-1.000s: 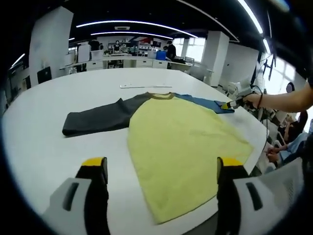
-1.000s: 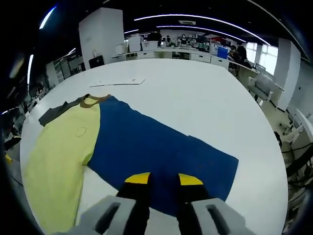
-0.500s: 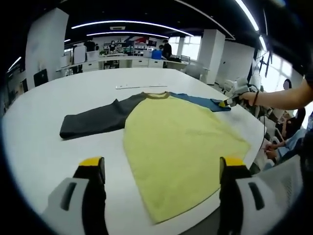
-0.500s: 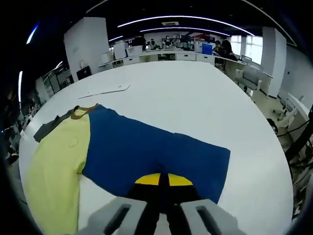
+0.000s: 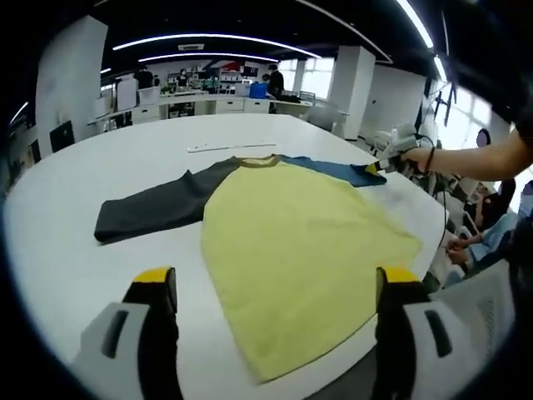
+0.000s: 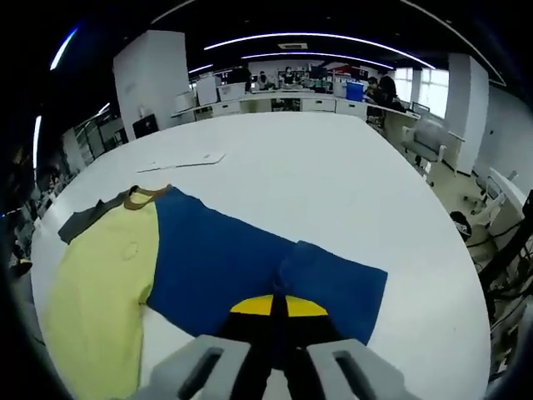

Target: Fold the garment on the visible template until the final outline fits inside the template.

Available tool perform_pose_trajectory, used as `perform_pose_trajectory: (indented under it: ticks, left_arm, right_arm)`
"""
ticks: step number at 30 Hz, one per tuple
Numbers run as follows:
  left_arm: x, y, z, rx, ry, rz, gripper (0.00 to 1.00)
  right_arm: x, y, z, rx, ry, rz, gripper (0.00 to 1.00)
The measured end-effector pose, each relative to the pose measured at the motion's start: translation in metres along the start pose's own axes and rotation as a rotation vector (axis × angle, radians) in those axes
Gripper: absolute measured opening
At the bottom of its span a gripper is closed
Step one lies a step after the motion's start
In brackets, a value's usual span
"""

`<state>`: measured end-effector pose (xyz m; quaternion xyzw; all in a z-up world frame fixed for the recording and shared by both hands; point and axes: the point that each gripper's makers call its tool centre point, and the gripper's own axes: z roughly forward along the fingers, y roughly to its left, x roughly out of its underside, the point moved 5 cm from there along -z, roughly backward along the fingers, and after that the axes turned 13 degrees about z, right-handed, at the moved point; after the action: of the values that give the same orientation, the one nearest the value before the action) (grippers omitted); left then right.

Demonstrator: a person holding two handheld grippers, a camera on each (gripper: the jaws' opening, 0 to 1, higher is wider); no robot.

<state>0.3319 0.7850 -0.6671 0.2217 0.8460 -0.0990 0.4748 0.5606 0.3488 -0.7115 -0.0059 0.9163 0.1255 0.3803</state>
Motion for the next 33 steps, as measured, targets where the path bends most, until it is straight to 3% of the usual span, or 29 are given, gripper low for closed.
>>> perform_pose_trajectory:
  ticks: [18,33]
  left_arm:
    - [0.008,0.005,-0.003,-0.011,0.021,-0.003,0.98]
    - [0.01,0.005,-0.01,-0.023,0.025,-0.006,0.98]
  right_arm:
    - [-0.022,0.038,0.003,-0.053,-0.011,-0.048,0.0]
    - [-0.026,0.068,0.009,-0.093,0.006,-0.073,0.0]
